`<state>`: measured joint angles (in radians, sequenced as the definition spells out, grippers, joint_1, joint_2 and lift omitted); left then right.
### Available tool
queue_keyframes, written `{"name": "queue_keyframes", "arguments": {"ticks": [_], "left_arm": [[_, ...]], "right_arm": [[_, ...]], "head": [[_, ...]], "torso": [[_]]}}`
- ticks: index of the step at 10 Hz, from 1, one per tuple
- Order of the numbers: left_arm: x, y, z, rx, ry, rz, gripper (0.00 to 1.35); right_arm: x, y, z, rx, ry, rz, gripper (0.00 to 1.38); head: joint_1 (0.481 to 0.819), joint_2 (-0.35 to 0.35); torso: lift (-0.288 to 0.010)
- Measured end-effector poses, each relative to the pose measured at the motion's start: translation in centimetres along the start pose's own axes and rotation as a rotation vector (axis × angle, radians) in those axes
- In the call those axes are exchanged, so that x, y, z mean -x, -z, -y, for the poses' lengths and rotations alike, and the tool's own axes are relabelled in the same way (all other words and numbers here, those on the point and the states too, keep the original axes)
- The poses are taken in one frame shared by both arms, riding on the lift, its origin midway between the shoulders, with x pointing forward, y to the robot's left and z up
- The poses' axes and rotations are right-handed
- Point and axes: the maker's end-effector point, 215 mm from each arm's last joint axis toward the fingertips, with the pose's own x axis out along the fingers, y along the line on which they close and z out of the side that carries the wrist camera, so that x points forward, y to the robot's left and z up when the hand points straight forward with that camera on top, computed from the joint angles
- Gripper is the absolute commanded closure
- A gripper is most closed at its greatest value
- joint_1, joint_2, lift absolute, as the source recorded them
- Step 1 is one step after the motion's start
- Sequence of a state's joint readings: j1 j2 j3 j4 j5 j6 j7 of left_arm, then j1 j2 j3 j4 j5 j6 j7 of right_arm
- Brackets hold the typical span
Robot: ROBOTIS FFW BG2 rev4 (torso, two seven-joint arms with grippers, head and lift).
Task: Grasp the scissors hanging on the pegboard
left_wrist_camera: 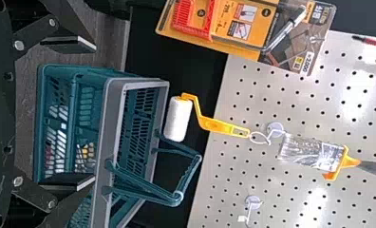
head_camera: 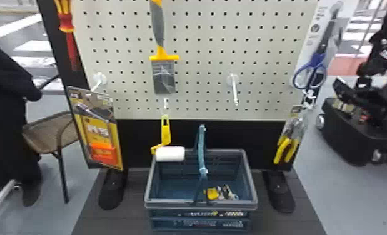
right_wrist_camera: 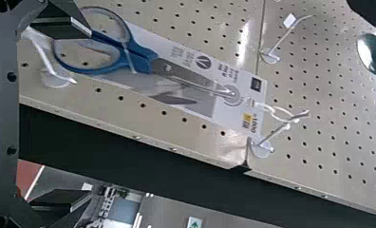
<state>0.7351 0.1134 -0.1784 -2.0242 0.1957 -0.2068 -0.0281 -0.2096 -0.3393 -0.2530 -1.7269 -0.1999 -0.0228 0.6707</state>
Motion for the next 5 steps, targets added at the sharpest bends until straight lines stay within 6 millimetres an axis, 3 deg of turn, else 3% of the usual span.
{"name": "queue_keyframes", "arguments": {"ticks": [2, 5], "left_arm": [[-0.4, -0.2, 0.1, -0.003, 0.008, 0.006, 0.32], [-0.7, -0.1, 0.3, -0.002, 0.017, 0.009, 0.32]], "right_arm": [[-2.7, -2.3, -0.8, -0.009, -0.057, 0.032, 0.10], [-5.2, -2.9, -4.3, -0.071, -0.155, 0.021, 0.10]], "head": [[0.549, 0.000], [0.549, 0.000]], "torso": [[-0.100], [-0.100]]}}
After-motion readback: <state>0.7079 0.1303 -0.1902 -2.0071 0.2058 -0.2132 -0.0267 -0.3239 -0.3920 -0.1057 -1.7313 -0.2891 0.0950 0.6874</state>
